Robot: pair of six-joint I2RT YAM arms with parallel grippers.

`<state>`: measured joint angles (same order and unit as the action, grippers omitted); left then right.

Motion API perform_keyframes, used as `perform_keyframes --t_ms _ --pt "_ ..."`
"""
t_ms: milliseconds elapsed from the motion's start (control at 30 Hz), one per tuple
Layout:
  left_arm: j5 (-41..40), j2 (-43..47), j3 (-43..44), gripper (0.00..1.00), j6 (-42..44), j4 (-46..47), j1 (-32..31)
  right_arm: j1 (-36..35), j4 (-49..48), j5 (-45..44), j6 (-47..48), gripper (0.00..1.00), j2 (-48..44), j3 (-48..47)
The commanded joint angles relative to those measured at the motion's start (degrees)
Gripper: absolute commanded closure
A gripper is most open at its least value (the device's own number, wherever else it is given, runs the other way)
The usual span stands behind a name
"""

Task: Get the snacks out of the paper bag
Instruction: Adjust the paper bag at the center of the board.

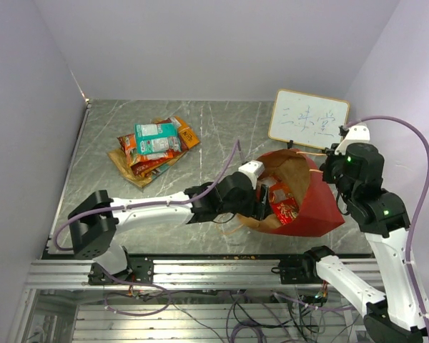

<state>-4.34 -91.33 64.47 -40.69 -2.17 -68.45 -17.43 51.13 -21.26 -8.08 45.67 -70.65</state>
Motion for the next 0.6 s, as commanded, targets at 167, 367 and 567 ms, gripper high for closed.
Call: perform_keyframes --t_ms 167,367,567 --pt "-9.57 15.23 -13.44 0.07 -2.4 -2.59 0.2 -0.3 -1.15 0.64 3.25 1.0 -0.45 -2.58" --pt "4.83 14.96 -22.28 0.01 -7.21 -0.95 7.49 -0.27 -3.38 2.45 3.85 1.0 -1.1 -2.3" --pt "12.93 1.68 -21.95 0.03 -5.68 0.41 11.4 -0.26 -3.19 4.43 2.09 1.0 -0.88 -1.89"
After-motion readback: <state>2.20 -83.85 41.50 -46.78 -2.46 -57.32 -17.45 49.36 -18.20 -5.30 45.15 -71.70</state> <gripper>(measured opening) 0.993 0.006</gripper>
